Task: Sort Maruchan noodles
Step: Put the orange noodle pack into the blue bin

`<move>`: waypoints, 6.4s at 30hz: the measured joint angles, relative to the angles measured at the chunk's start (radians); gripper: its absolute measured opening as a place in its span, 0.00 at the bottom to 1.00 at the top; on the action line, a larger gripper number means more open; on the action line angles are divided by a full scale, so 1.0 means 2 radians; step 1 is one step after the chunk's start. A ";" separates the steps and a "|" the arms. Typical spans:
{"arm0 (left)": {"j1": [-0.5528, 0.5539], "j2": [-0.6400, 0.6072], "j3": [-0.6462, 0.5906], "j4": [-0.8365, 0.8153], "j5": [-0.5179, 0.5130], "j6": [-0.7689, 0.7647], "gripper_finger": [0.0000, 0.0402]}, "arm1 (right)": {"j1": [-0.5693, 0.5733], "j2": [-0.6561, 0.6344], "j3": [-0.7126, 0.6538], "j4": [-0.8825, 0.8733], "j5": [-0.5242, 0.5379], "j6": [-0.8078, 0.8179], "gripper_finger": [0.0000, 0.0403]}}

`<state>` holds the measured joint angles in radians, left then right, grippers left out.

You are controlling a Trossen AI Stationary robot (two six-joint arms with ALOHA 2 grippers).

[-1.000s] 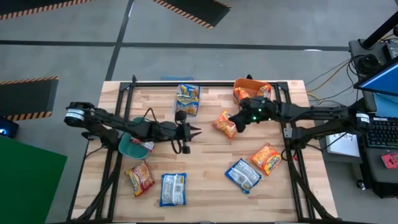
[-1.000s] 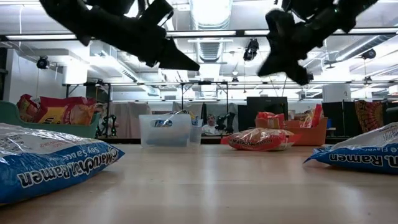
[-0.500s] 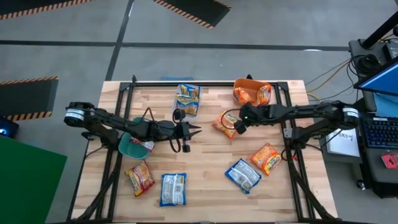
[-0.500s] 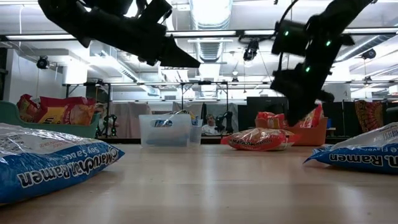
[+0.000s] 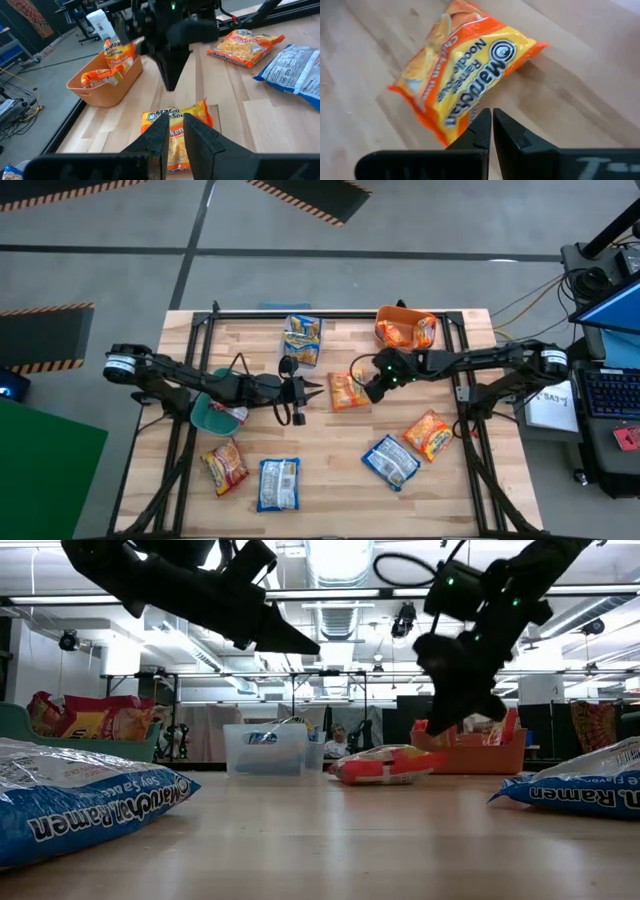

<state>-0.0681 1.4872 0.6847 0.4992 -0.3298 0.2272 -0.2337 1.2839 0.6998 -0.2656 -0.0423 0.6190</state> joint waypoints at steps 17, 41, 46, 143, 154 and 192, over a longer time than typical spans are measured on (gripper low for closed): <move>0.001 0.000 0.000 0.001 0.000 -0.001 0.10 | 0.001 -0.032 0.000 -0.016 0.022 0.050 0.31; 0.011 0.126 0.018 0.057 0.070 -0.015 0.10 | 0.001 -0.032 -0.057 0.109 0.036 0.089 0.91; 0.021 0.203 0.072 0.024 0.069 -0.014 0.10 | 0.001 -0.032 -0.097 0.161 0.036 0.105 0.91; 0.043 0.214 0.108 -0.063 0.065 -0.006 0.21 | 0.012 0.192 -0.042 0.428 -0.025 0.065 0.15; 0.037 0.114 0.100 -0.146 0.064 -0.013 0.23 | 0.012 0.108 -0.042 0.346 -0.035 0.060 0.14; 0.021 -0.066 -0.023 -0.036 0.066 -0.024 0.23 | -0.243 0.061 0.383 -0.543 0.063 -0.053 0.14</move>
<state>-0.0265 1.3554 0.6388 0.4267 -0.1986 0.1795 -0.7189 1.4055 1.4652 -1.3518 0.0828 0.5122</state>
